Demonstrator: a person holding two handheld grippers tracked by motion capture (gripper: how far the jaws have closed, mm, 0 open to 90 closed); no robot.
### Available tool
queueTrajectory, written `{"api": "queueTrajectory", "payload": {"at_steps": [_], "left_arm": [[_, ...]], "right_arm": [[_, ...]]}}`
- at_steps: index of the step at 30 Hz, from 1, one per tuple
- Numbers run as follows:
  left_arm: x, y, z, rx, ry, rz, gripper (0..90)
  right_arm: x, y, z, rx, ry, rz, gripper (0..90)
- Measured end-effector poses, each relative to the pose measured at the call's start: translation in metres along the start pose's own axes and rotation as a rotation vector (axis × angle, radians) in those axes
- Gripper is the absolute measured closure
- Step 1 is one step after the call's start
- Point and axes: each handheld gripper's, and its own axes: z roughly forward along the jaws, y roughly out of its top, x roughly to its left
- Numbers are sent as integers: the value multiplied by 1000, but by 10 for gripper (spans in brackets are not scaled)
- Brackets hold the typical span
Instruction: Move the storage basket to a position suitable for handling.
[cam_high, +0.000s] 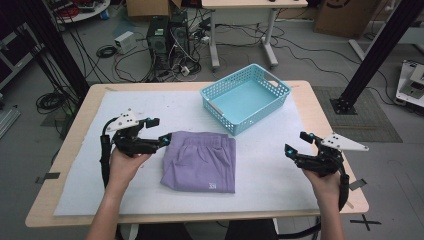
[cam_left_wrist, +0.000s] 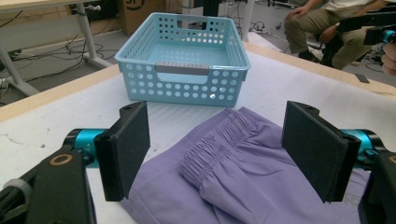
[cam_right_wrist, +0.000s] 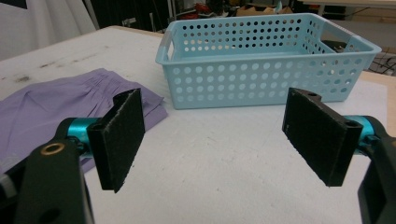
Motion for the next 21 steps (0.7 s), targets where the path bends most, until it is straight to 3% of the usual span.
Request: {"api": "queueTrajectory", "payload": {"at_steps": [14, 21], "left_arm": [[7, 10, 9, 16, -1, 7, 238], [9, 14, 22, 33, -10, 4, 237]], "right_arm": [[-2, -1, 3, -2, -2, -1, 216], [-1, -1, 5, -1, -1, -4, 216]]}}
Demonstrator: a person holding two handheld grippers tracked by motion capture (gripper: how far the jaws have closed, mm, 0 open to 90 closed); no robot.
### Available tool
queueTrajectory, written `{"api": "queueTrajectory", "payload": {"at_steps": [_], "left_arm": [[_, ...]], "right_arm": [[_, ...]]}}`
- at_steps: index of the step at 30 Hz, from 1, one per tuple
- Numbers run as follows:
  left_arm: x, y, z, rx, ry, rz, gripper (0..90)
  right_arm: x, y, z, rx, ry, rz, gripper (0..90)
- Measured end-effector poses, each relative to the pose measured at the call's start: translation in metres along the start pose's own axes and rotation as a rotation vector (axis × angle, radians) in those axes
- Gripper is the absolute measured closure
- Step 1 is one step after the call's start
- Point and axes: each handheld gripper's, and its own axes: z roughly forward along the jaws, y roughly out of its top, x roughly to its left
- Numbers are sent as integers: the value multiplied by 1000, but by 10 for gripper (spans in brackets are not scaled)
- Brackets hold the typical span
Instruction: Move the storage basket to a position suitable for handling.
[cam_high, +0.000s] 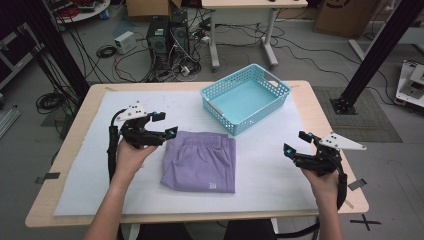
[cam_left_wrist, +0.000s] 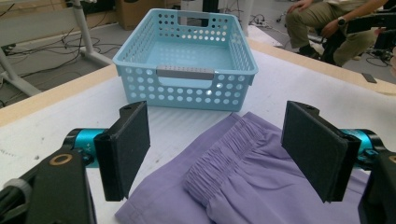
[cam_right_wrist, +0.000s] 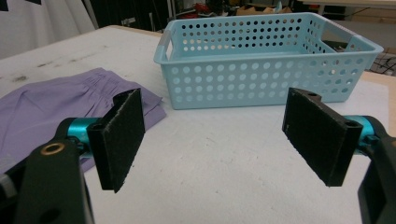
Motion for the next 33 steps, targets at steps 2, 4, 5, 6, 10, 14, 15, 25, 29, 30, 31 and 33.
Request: {"api": "queueTrajectory", "payload": {"at_steps": [2, 4, 5, 6, 10, 14, 15, 25, 29, 30, 31, 33], "left_arm": [[-1, 2, 5, 1, -6, 4, 238], [-1, 5, 9, 4, -8, 8, 238], [-1, 6, 11, 5, -11, 8, 238], [0, 7, 15, 3, -16, 0, 238], [2, 9, 26, 3, -18, 1, 238], [5, 7, 33, 1, -17, -13, 238], [7, 6, 34, 4, -16, -16, 238], [8, 6, 24, 4, -27, -16, 238], [6, 6, 16, -3, -30, -3, 238], [4, 5, 11, -15, -30, 1, 238], [4, 5, 11, -15, -30, 1, 238], [4, 4, 6, -17, -32, 4, 238]], "right_arm": [[0, 0, 0, 3, 1, 1, 216], [0, 0, 2, 3, 4, 0, 216], [0, 0, 2, 3, 4, 0, 216], [0, 0, 2, 3, 5, 1, 216], [1, 0, 4, 5, 6, -2, 216], [1, 1, 7, 6, 9, -11, 216], [1, 1, 9, 5, 11, -13, 216], [-3, 15, 67, 49, 36, -58, 217], [-5, 15, 83, 81, 38, -45, 217], [-4, 16, 90, 91, 43, -45, 216], [-4, 16, 90, 91, 43, -45, 216], [-1, 18, 99, 106, 37, -62, 219]]}}
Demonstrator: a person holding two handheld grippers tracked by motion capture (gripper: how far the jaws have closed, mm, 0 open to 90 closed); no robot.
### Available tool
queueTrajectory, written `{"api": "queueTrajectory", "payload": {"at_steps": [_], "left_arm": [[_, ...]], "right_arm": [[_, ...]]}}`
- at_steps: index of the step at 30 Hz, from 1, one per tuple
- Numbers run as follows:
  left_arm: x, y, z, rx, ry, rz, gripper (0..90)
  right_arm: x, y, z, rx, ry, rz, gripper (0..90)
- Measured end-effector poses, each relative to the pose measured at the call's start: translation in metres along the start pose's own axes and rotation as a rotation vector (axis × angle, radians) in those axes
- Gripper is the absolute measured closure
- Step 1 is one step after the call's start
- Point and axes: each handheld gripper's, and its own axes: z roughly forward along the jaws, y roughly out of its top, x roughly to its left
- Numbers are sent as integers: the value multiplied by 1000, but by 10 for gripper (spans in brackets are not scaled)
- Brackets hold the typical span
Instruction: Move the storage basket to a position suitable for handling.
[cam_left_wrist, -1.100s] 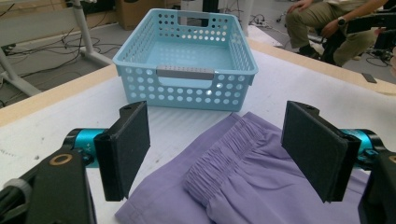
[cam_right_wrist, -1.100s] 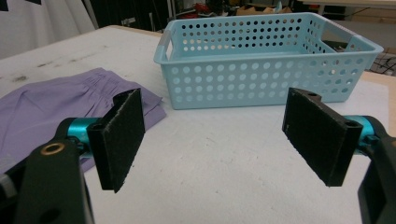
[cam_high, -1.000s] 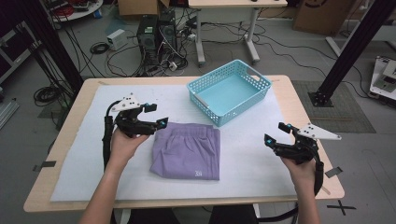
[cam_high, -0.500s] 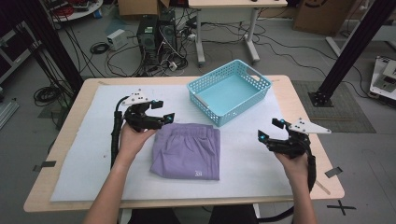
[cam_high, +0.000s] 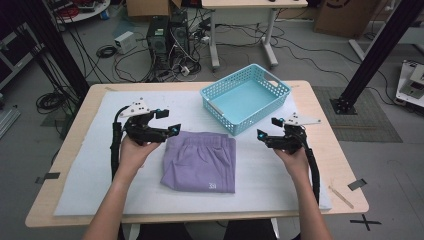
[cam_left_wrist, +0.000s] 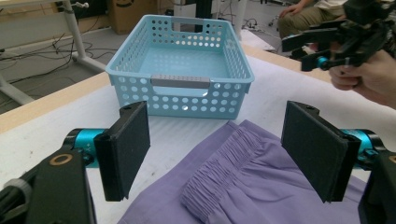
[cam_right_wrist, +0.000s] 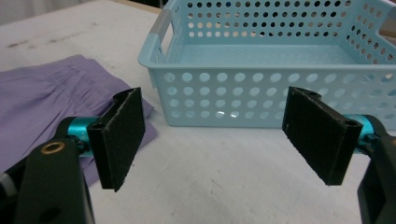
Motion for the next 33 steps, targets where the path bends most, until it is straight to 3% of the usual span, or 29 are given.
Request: {"api": "queueTrajectory", "payload": {"at_steps": [5, 9, 11, 21, 33], "left_arm": [[-3, -4, -11, -16, -5, 0, 238], [-5, -7, -19, -26, -10, 7, 238], [-6, -8, -23, -32, -12, 2, 238], [-6, -11, -35, -38, -11, 9, 238], [-4, -16, -35, -30, -21, -5, 238]], "right_arm": [[5, 3, 25, 19, -32, -15, 248], [5, 2, 40, 42, -43, 19, 248], [7, 2, 47, 44, -57, 13, 259], [13, 6, 70, 51, -92, 6, 259], [26, 13, 88, 39, -112, 16, 273]]}}
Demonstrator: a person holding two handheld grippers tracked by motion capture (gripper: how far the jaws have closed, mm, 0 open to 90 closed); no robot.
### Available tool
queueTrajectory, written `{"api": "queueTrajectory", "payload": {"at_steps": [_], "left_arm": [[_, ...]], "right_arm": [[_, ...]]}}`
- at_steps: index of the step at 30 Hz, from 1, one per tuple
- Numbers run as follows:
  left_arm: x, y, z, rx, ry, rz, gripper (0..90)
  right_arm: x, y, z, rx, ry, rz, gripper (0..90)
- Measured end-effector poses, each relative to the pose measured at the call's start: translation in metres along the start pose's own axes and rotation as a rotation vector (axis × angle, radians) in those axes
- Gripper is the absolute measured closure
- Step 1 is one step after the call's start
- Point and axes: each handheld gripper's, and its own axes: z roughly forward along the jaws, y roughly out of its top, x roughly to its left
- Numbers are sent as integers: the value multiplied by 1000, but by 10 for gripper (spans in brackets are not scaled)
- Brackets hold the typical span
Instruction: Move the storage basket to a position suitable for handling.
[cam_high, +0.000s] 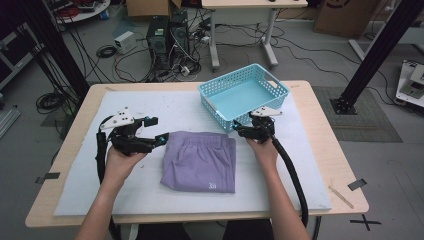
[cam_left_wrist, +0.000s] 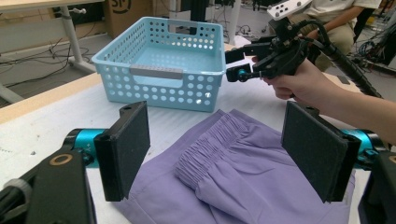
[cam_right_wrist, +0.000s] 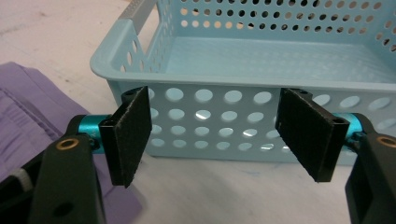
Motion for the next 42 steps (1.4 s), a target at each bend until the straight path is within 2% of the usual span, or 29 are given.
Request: {"api": "queueTrajectory", "payload": {"at_steps": [2, 18, 30, 32, 34, 35, 36, 37, 38, 40, 42], "left_arm": [[1, -1, 0, -1, 1, -2, 238], [8, -3, -5, -7, 17, -14, 238], [12, -2, -3, -3, 25, -21, 238], [13, -3, -2, 0, 26, -22, 238], [15, -2, 1, 1, 35, -22, 238], [15, -2, 1, 1, 35, -22, 238], [15, -2, 2, 1, 40, -26, 238], [16, -2, 4, 2, 40, -29, 238], [17, -2, 6, 3, 45, -28, 238], [18, -1, 10, 5, 50, -24, 238], [18, 0, 15, 7, 55, -27, 238]], "right_arm": [[4, 2, 3, -2, 5, 4, 273], [42, 20, 38, 17, 30, -52, 273], [52, 24, 46, 19, 56, -60, 273], [50, 25, 41, 29, 59, -73, 273], [42, 26, 28, 6, 46, -73, 273], [42, 26, 28, 6, 46, -73, 273], [35, 27, 19, -10, 38, -70, 273], [35, 27, 19, -10, 38, -70, 273], [24, 27, 6, -30, 8, -69, 272], [19, 27, 1, -37, -2, -64, 273], [3, 27, -12, -65, -22, -39, 273]]}}
